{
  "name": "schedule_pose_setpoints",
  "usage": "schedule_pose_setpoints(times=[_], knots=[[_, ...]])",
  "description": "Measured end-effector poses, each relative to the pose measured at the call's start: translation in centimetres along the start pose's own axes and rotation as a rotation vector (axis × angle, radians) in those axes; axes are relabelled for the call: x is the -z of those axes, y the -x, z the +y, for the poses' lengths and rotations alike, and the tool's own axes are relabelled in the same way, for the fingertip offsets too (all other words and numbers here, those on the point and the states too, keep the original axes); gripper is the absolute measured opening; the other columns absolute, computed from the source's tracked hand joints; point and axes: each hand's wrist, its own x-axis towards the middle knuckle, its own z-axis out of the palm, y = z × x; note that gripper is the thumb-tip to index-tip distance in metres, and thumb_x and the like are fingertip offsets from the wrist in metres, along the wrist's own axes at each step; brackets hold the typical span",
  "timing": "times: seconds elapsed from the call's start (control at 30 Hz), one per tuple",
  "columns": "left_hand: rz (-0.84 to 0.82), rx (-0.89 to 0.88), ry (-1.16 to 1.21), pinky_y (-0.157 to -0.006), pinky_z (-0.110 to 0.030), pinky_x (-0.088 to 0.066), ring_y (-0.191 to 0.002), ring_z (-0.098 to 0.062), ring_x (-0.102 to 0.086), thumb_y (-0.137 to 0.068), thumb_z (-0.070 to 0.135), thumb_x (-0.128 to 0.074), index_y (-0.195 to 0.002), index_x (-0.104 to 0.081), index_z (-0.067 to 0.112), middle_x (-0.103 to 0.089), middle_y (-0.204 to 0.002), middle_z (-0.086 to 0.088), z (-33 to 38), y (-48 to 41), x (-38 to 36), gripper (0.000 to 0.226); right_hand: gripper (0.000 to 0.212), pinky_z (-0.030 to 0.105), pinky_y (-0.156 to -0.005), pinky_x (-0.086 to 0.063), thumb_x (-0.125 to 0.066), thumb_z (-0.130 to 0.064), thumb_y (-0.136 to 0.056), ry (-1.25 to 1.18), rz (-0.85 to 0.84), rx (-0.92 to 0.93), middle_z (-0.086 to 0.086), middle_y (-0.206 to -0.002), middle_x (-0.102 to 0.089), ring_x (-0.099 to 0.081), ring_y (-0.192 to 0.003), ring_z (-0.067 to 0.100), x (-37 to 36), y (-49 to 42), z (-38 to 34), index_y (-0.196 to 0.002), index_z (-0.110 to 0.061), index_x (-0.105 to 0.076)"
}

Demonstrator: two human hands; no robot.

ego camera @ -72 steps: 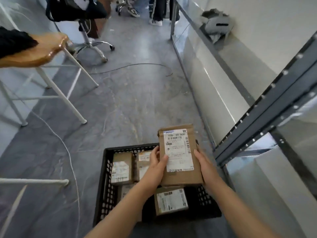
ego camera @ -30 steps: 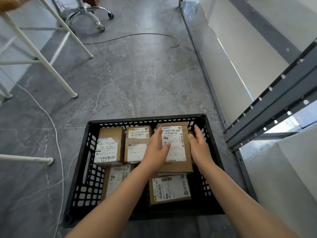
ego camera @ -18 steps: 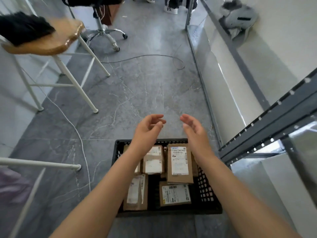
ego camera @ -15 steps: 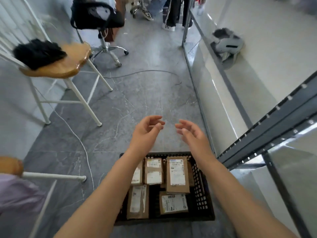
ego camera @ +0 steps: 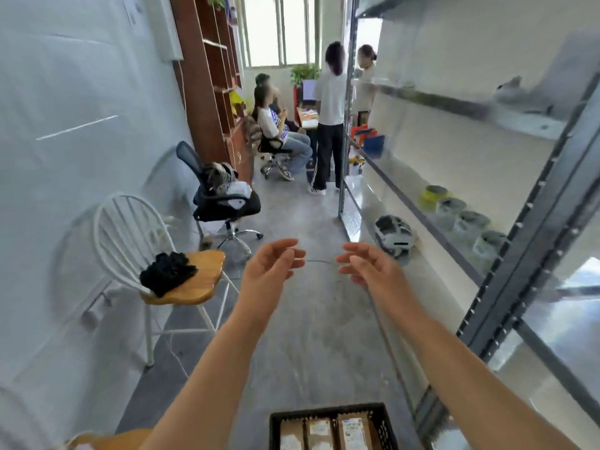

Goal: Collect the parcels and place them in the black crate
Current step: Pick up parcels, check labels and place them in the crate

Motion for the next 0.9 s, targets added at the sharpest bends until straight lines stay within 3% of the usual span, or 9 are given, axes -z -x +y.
schedule_pose_setpoints(times=[0.17, 0.3, 0.47, 0.6, 0.67, 0.9], knots=[[-0.041, -0.069, -0.084, -0.08, -0.027, -0.05, -0.084, -0.011, -0.068, -0.095, 0.01, -0.052, -0.099, -0.066, 0.02, -0.073, -0.088, 0.007, 5.2, 1.0, 3.4, 0.017, 0.02, 0.013, -0.071, -0.052, -0.051, -0.013, -0.093, 0.002, -0.008, 0.097, -0.008, -0.092, -0.072, -0.068, -0.079, 0.002, -2.1, 1.9, -4.9, -0.105, -0.024, -0.063], [0.0, -0.141, -0.143, -0.074, -0.019, -0.05, -0.086, -0.011, -0.069, -0.095, 0.01, -0.053, -0.101, -0.066, 0.021, -0.074, -0.091, 0.004, 7.5, 2.6, 6.5, 0.018, 0.02, 0.017, -0.073, -0.054, -0.051, -0.013, -0.093, -0.088, -0.062, 0.107, -0.011, -0.088, -0.074, -0.069, -0.08, 0.005, -5.6, 2.4, -6.6, -0.103, -0.024, -0.064], [0.053, -0.24, -0.232, -0.073, -0.013, -0.051, -0.083, -0.005, -0.069, -0.095, 0.004, -0.051, -0.102, -0.065, 0.014, -0.073, -0.085, 0.009, 11.1, 6.1, 10.8, 0.019, 0.024, 0.016, -0.068, -0.053, -0.049, -0.009, -0.094, -0.251, -0.283, 0.138, -0.004, -0.09, -0.074, -0.069, -0.078, 0.008, -11.8, 2.2, -8.6, -0.097, -0.026, -0.066], [0.299, -0.254, -0.381, -0.072, -0.015, -0.05, -0.08, -0.005, -0.068, -0.094, 0.002, -0.052, -0.1, -0.065, 0.014, -0.071, -0.085, 0.005, 13.8, 10.0, 14.7, 0.018, 0.021, 0.016, -0.066, -0.052, -0.047, -0.007, -0.095, -0.324, -0.553, 0.132, 0.001, -0.091, -0.072, -0.067, -0.075, 0.008, -17.5, 2.6, -10.6, -0.105, -0.015, -0.064], [0.466, -0.26, -0.421, -0.071, -0.013, -0.049, -0.078, -0.004, -0.067, -0.094, 0.0, -0.051, -0.104, -0.063, 0.007, -0.069, -0.089, -0.001, 14.7, 12.5, 16.6, 0.017, 0.02, 0.017, -0.07, -0.052, -0.047, -0.007, -0.095, -0.358, -0.666, 0.137, -0.002, -0.09, -0.071, -0.066, -0.075, 0.008, -20.0, 3.3, -11.4, -0.103, -0.016, -0.063], [0.905, -0.22, -0.539, -0.073, -0.013, -0.05, -0.082, -0.005, -0.067, -0.095, 0.001, -0.049, -0.107, -0.063, 0.009, -0.069, -0.094, -0.004, 15.3, 22.9, 17.0, 0.02, 0.025, 0.026, -0.078, -0.051, -0.047, -0.006, -0.094, -0.444, -1.056, 0.161, -0.008, -0.085, -0.073, -0.067, -0.075, 0.007, -25.7, 9.3, -12.5, -0.097, -0.024, -0.065]])
